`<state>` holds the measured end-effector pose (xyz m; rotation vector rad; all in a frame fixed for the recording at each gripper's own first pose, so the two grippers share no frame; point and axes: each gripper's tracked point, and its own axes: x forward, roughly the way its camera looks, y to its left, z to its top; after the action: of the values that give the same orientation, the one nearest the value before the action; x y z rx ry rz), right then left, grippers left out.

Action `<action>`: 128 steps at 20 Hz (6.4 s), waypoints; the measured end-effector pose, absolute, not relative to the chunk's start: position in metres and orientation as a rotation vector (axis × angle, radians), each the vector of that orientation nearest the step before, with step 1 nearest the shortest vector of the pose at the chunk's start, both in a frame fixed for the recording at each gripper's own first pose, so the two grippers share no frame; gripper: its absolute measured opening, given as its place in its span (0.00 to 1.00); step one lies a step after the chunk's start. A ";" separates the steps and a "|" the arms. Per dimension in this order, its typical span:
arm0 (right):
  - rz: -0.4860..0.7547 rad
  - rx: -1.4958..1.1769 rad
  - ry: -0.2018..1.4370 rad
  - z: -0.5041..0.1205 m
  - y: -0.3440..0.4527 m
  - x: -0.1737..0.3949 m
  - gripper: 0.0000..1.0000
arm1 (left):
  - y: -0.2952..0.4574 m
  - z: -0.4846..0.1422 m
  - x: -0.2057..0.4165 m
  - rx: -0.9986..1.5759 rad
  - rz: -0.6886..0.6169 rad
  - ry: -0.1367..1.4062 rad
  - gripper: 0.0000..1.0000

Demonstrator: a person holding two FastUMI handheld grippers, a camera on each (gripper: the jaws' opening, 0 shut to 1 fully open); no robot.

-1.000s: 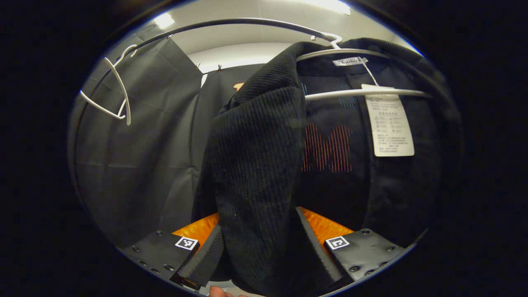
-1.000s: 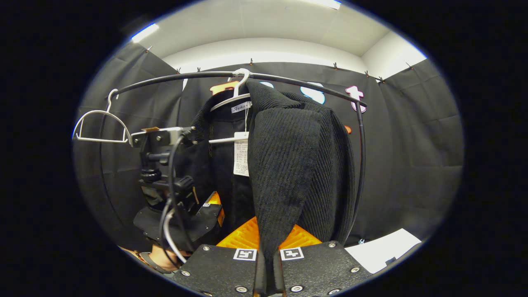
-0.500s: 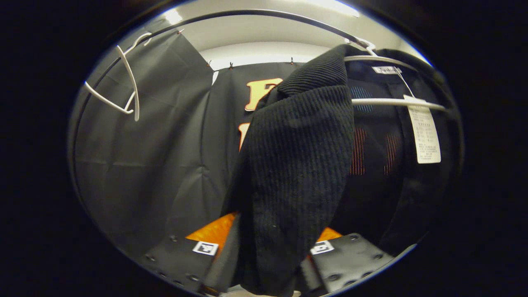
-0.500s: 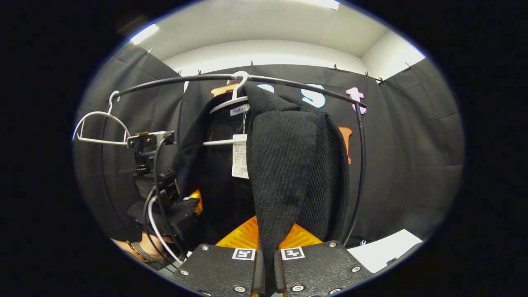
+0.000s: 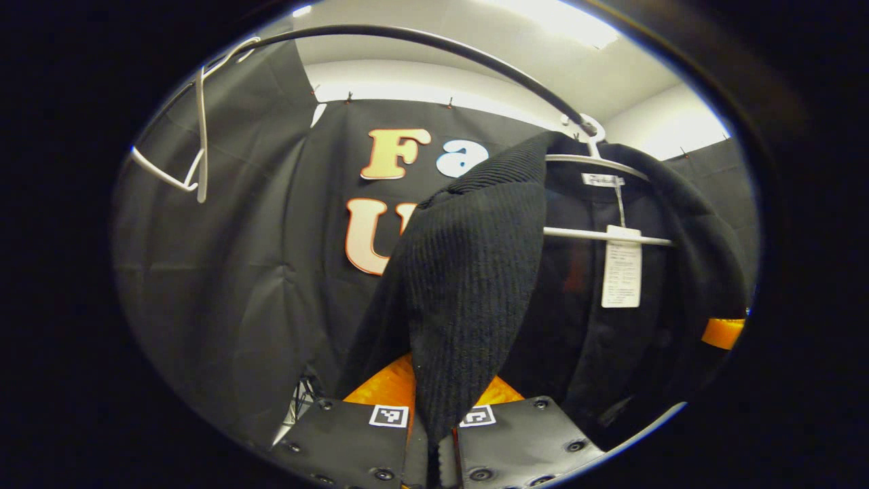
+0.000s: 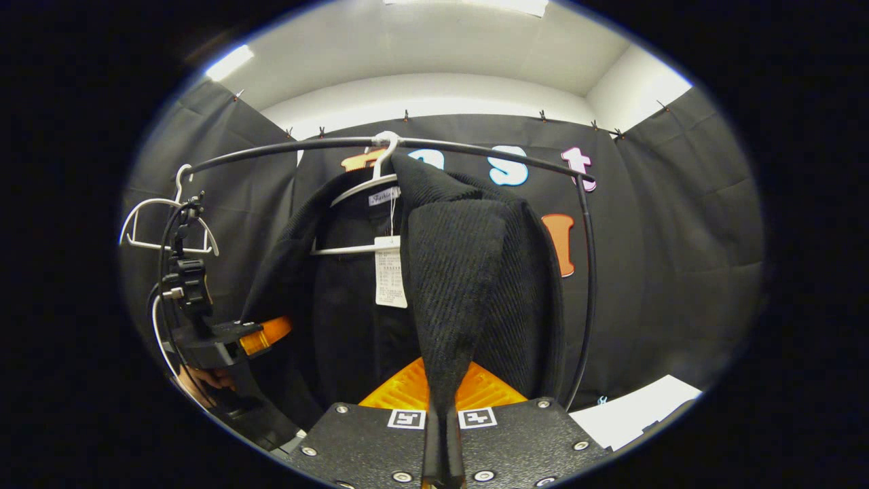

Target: Grasp the clothes on the hanger with both hands and then place them into the laundry hamper below.

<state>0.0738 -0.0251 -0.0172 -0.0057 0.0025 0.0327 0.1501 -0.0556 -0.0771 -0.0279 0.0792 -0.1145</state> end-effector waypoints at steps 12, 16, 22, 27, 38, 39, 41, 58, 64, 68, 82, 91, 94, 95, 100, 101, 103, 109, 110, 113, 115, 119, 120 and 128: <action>0.034 -0.088 -0.111 0.039 -0.023 0.055 0.01 | -0.054 -0.007 0.122 0.047 -0.091 0.011 0.14; -0.002 -0.140 -0.191 0.082 -0.038 0.052 0.00 | -0.055 0.020 0.123 0.035 -0.094 -0.015 0.14; -0.074 -0.195 -0.273 0.143 -0.069 0.056 0.00 | -0.048 0.049 0.144 0.030 -0.093 -0.048 0.14; -0.165 -0.274 -0.306 0.181 -0.106 0.066 0.00 | -0.049 0.064 0.160 0.026 -0.096 -0.062 0.14; -0.252 -0.297 -0.312 0.210 -0.157 0.103 0.00 | -0.039 0.100 0.171 -0.039 -0.100 -0.117 0.14; -0.256 -0.299 -0.302 0.209 -0.160 0.108 0.00 | -0.040 0.103 0.171 -0.040 -0.103 -0.121 0.14; -0.250 -0.294 -0.293 0.206 -0.162 0.116 0.01 | -0.037 0.106 0.172 -0.018 -0.096 -0.136 0.14; -0.192 -0.178 -0.034 0.060 -0.168 0.171 0.01 | -0.017 0.130 0.192 0.075 -0.018 -0.230 0.14; -0.147 -0.148 0.003 0.025 -0.151 0.150 0.01 | 0.001 0.136 0.204 0.113 0.038 -0.248 0.14; -0.119 -0.131 -0.004 0.016 -0.137 0.140 0.01 | 0.018 0.127 0.215 0.122 0.105 -0.240 0.14; -0.025 -0.101 0.025 -0.009 -0.102 0.137 0.01 | 0.066 0.107 0.218 0.169 0.198 -0.195 0.14; 0.046 -0.059 0.025 -0.015 -0.062 0.136 0.01 | 0.087 0.082 0.199 0.185 0.226 -0.139 0.14; 0.070 -0.050 0.021 -0.017 -0.046 0.132 0.01 | 0.086 0.068 0.183 0.172 0.210 -0.111 0.14; 0.079 -0.052 0.021 -0.017 -0.041 0.132 0.01 | 0.087 0.062 0.179 0.175 0.209 -0.102 0.14; 0.134 -0.047 0.044 -0.027 -0.010 0.131 0.02 | 0.083 0.023 0.166 0.147 0.193 -0.027 0.14; 0.142 -0.044 0.050 -0.030 -0.004 0.130 0.02 | 0.081 0.014 0.162 0.138 0.185 -0.009 0.14; 0.156 -0.042 0.067 -0.039 0.008 0.129 0.02 | 0.077 -0.003 0.156 0.127 0.170 0.023 0.14; 0.208 -0.037 0.164 -0.089 0.043 0.129 0.03 | 0.063 -0.082 0.146 0.065 0.128 0.185 0.14; 0.214 -0.041 0.187 -0.100 0.047 0.127 0.03 | 0.060 -0.099 0.143 0.074 0.120 0.212 0.14; 0.227 -0.020 0.265 -0.136 0.058 0.126 0.04 | 0.053 -0.145 0.126 0.095 0.092 0.287 0.14; 0.229 0.005 0.317 -0.162 0.062 0.125 0.04 | 0.050 -0.177 0.112 0.084 0.081 0.356 0.14; 0.218 0.028 0.427 -0.213 0.060 0.121 0.04 | 0.048 -0.237 0.092 0.082 0.074 0.471 0.14; 0.213 0.034 0.450 -0.225 0.059 0.120 0.04 | 0.049 -0.243 0.090 0.089 0.077 0.484 0.14; 0.209 0.010 0.600 -0.308 0.056 0.106 0.05 | 0.061 -0.307 0.072 0.096 0.118 0.596 0.14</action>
<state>0.1057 0.0557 -0.3079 0.0099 0.5997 0.2094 0.0716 0.0614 -0.3074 0.0963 0.5962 0.1183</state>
